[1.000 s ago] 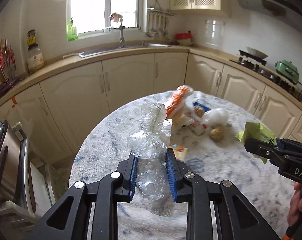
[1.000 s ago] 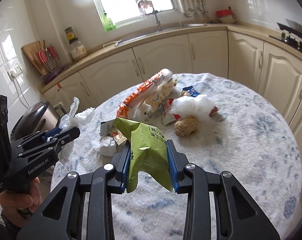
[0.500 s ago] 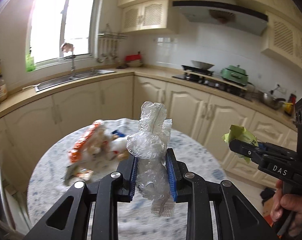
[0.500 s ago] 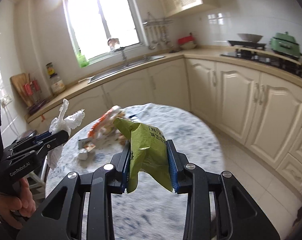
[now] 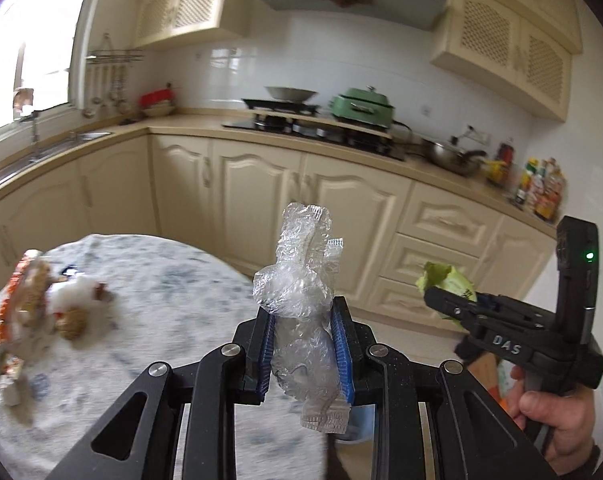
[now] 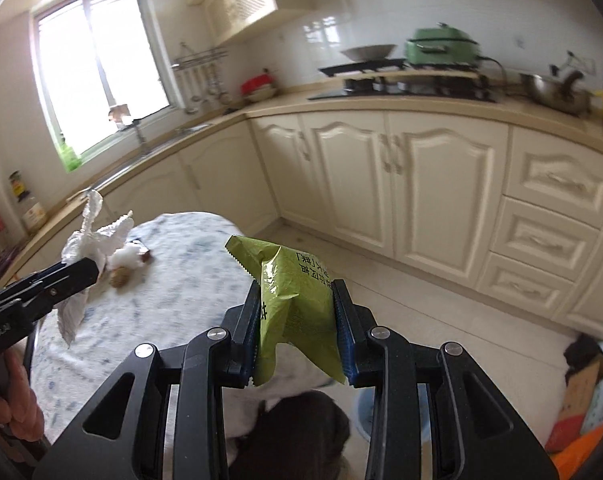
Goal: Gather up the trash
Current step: 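Carry both items to the blue bin and open both grippers over it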
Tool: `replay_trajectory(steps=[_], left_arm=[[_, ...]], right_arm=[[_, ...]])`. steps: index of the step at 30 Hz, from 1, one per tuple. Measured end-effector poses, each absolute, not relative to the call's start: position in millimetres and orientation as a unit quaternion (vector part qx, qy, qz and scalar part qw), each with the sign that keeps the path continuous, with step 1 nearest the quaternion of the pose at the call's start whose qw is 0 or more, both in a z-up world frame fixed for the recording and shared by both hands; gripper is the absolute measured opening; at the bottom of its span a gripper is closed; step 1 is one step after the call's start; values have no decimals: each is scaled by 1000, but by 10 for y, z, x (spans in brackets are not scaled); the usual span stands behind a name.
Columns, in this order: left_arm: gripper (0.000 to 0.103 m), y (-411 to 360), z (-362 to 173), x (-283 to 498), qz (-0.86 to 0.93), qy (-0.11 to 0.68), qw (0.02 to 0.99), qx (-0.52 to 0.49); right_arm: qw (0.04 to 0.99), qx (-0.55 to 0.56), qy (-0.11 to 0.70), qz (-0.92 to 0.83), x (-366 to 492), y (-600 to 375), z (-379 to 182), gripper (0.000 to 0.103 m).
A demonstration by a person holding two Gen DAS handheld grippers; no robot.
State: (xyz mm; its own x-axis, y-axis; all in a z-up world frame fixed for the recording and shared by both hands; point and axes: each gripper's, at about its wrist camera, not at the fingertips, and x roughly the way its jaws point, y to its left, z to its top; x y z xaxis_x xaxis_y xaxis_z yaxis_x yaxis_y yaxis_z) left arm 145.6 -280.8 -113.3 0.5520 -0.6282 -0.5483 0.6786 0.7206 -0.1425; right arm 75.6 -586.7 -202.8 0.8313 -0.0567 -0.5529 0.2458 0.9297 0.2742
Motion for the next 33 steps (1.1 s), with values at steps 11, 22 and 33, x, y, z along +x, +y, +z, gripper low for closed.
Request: replay_trajectory(steps=[11, 22, 33], left_arm=[[23, -4149, -1766, 2005, -424, 394, 811, 81], [23, -5389, -2471, 2698, -409, 500, 753, 130], [96, -5924, -2600, 2899, -357, 479, 784, 168]], right_arm=[[896, 245, 341, -144, 704, -6793, -2902, 33], [848, 318, 391, -163, 853, -7286, -3748, 35], [837, 351, 378, -182, 761, -7470, -3842, 84]])
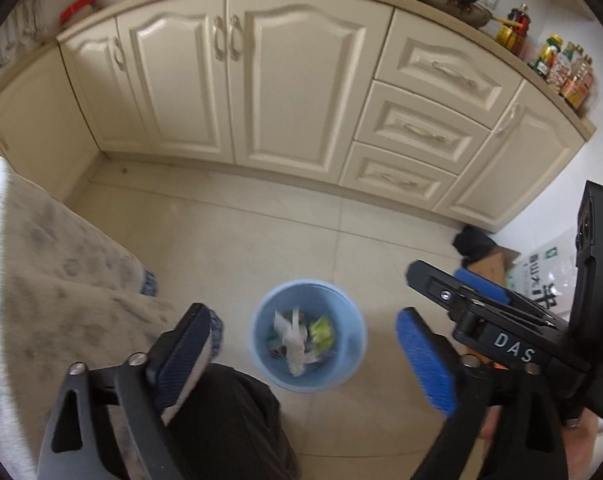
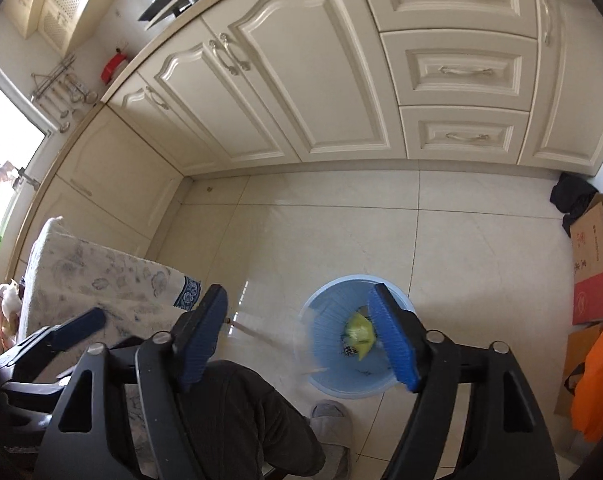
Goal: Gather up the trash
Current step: 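Carry both items to the blue bin and open both grippers over it, then move both open tools back over the table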
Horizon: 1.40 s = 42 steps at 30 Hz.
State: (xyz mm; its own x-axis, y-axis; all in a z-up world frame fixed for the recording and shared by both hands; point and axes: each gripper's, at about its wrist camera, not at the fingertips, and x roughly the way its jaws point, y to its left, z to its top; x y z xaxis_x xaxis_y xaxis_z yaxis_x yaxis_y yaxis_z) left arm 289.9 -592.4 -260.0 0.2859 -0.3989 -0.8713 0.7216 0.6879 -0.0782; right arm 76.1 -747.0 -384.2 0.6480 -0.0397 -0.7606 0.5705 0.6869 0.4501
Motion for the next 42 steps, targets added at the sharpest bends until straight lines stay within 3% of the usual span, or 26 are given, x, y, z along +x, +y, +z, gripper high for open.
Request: replay_trajectory(steps=[1, 3, 10, 24, 33, 42], left_arm=[[96, -5935, -2569, 2898, -354, 474, 788, 172], [100, -5947, -2477, 2882, -349, 462, 796, 178], [101, -5659, -2034, 2681, -357, 411, 825, 151], [102, -3287, -1098, 1829, -294, 287, 910, 50], [102, -1685, -1017, 1238, -173, 236, 956, 1], [102, -748, -1412, 1121, -62, 276, 959, -27]], right_arm=[[837, 354, 374, -187, 739, -7470, -3821, 93], [836, 358, 365, -200, 685, -7474, -3765, 103], [844, 365, 339, -200, 620, -7380, -3443, 103], [919, 257, 290, -71, 1156, -5951, -2190, 103], [940, 179, 286, 46, 1595, -4604, -1754, 103], [936, 125, 307, 120, 1928, -3618, -1772, 103]])
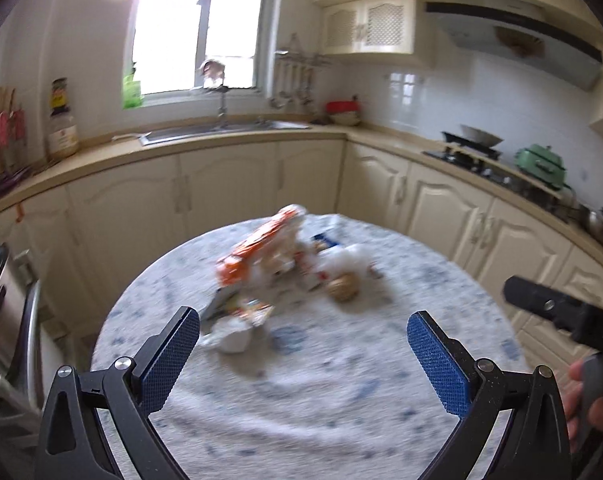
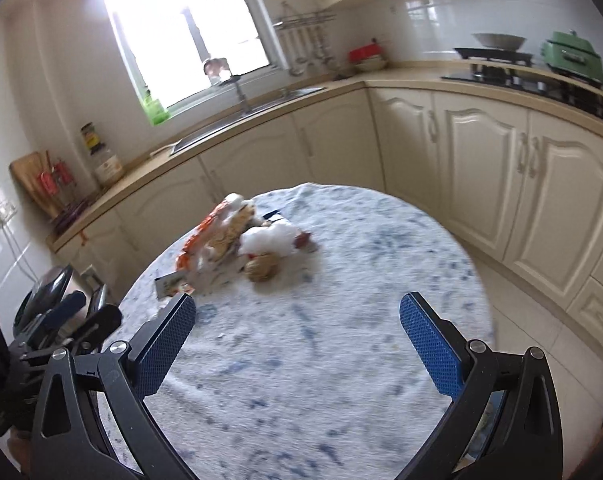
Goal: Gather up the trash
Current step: 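Move both open tools back over the table, then grasp the white tissue ball with the left gripper while the right gripper grasps the colorful snack packet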
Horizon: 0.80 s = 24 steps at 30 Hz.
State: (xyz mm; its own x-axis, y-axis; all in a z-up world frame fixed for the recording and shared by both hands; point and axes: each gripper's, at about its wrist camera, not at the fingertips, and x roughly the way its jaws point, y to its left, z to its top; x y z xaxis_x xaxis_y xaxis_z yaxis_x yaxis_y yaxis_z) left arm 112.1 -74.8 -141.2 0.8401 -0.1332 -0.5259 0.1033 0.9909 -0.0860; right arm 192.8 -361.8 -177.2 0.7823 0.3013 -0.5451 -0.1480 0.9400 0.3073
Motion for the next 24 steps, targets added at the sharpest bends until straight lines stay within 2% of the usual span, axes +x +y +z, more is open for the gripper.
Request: replay_trajectory(steps=[6, 19, 22, 24], left_arm=[[102, -473, -1527, 1179, -16, 297, 954, -26], [102, -421, -1926, 2244, 10, 362, 932, -25], [98, -402, -2017, 2435, 12, 377, 926, -24], [89, -380, -2060, 2558, 3, 386, 922, -29]], right_arm=[[930, 93, 325, 145, 2190, -3196, -1893, 103], [915, 37, 360, 179, 2762, -2651, -2150, 103], [907, 32, 372, 194, 2880, -2550, -2205, 103], [904, 31, 376, 200, 2928, -2503, -2231, 103]])
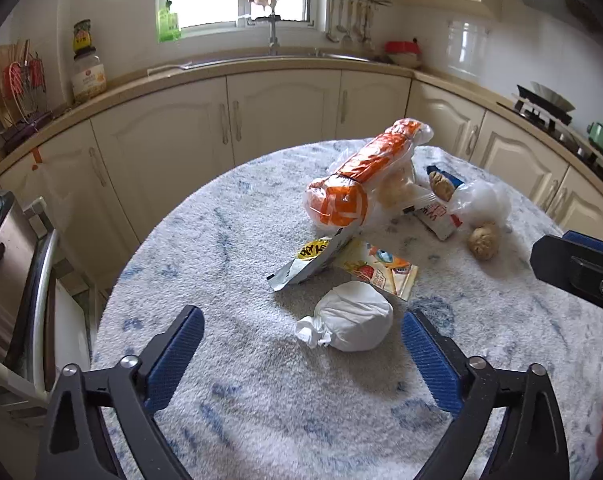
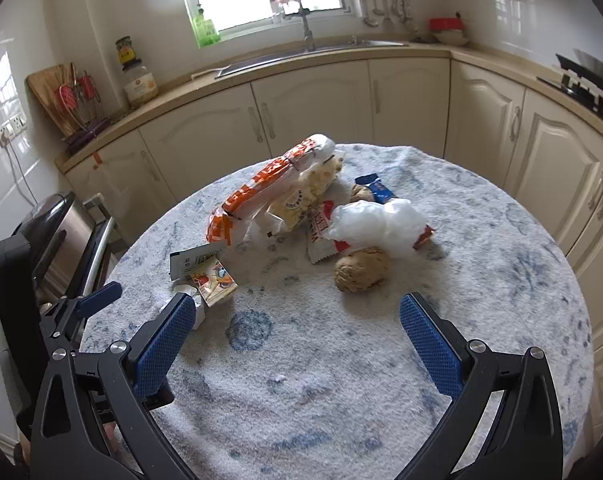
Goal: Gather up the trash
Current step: 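Grasp the white tissue ball with the left gripper while the right gripper grasps the colorful snack packet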
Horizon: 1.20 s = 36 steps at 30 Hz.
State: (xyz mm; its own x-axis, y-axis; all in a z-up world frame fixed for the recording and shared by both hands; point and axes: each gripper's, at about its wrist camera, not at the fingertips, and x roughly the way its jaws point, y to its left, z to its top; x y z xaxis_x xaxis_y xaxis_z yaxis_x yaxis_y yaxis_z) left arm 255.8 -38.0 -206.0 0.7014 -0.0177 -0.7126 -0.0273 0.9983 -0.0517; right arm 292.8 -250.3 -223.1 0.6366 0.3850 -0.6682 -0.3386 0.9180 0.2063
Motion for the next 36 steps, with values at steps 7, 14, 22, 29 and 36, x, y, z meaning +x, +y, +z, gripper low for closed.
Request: replay_trajectory(steps=[7, 14, 22, 29, 36], left_arm=[[42, -278, -2190, 2814, -66, 413, 905, -80], [35, 19, -2189, 2777, -65, 401, 907, -107], [35, 402, -2167, 2630, -24, 393, 913, -104], [35, 369, -2114, 2454, -22, 391, 915, -99], [35, 169, -1985, 2276, -44, 382, 919, -86]], right_arm=[[894, 26, 394, 213, 3104, -2320, -2319, 103], [879, 15, 414, 236, 3254, -2030, -2439, 103], [862, -19, 436, 257, 3413, -1597, -2691, 82], [869, -44, 422, 255, 3314, -1515, -2726, 30], [880, -6, 404, 248, 3076, -1868, -2579, 29]])
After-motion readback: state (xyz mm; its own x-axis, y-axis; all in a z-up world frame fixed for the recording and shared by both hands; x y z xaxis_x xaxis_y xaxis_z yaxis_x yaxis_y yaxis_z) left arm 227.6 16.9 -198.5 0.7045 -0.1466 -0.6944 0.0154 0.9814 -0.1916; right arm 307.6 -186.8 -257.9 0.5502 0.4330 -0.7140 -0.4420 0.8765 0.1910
